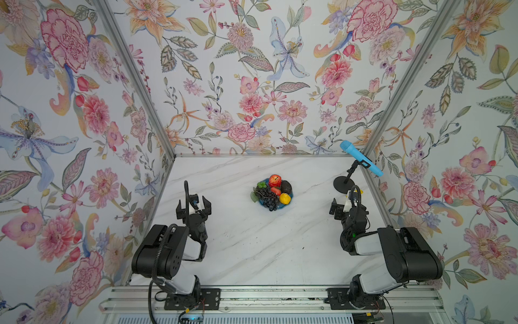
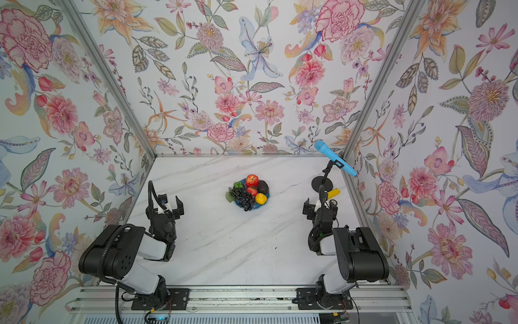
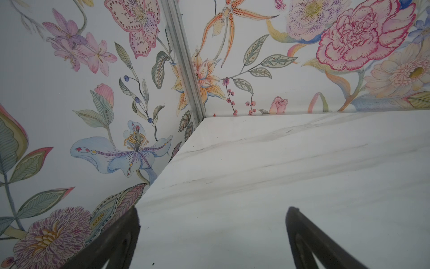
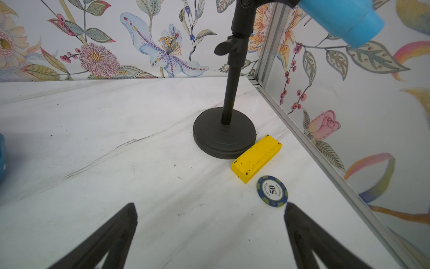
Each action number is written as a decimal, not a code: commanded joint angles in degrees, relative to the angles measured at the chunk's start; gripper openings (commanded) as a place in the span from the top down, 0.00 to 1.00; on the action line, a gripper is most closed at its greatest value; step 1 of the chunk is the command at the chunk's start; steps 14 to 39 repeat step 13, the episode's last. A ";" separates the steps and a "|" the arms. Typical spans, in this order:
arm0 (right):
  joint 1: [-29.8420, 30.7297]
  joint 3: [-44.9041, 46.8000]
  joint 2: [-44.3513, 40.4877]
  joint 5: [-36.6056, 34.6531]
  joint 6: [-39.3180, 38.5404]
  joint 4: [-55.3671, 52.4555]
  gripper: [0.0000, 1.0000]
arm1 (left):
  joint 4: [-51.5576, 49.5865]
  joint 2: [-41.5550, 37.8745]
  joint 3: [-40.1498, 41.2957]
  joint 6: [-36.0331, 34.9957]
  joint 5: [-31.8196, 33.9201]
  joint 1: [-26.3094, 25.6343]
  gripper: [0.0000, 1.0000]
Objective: Arrange fruit in a fruit bowl
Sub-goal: Reset both arms
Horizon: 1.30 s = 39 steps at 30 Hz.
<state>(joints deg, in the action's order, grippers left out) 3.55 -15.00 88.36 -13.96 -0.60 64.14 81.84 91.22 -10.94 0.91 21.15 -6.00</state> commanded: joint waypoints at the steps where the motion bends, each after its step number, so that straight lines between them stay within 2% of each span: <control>1: 0.05 -0.99 0.41 -0.37 0.22 1.12 0.01 | 0.23 -0.60 -0.58 0.50 -0.90 0.20 0.01; 39: 0.01 -0.99 0.37 -0.11 0.26 0.95 0.01 | 0.21 -0.56 -0.60 0.55 -0.93 0.20 0.01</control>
